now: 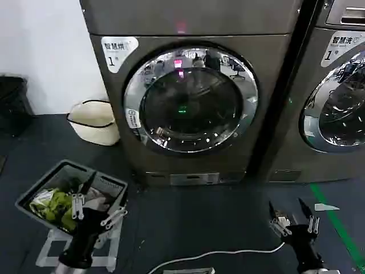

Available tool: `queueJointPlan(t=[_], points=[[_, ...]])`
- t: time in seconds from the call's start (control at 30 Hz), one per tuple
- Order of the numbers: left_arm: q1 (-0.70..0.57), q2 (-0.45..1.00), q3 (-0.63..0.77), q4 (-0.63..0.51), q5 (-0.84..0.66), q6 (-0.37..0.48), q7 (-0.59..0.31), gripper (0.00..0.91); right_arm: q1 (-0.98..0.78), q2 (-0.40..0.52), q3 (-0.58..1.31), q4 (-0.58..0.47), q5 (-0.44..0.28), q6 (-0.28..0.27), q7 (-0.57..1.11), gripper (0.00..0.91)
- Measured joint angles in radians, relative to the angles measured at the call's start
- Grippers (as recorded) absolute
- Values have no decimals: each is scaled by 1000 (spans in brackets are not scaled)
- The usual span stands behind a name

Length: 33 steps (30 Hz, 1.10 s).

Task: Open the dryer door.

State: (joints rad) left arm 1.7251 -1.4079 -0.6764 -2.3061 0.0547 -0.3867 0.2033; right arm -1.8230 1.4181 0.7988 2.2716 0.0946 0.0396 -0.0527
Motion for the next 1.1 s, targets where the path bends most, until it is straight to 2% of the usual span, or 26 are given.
queueJointPlan(t=[0.1, 0.4, 0.57, 0.87, 1.1], points=[[0, 0, 0, 0, 1, 0, 0, 907, 11, -3, -1, -1, 0, 7, 5, 907], [5, 1, 3, -11, 5, 0, 2, 907, 62, -45, 2, -7, 16, -31, -4, 907], [4, 4, 3, -15, 5, 0, 3, 907, 92, -80, -9, -7, 52, -61, -27, 907], [10, 5, 2, -22, 6, 1, 5, 907, 175, -186, -51, -14, 104, -134, -76, 907], [14, 6, 2, -25, 10, 0, 7, 907, 249, -276, -96, -37, 122, -160, -102, 907]])
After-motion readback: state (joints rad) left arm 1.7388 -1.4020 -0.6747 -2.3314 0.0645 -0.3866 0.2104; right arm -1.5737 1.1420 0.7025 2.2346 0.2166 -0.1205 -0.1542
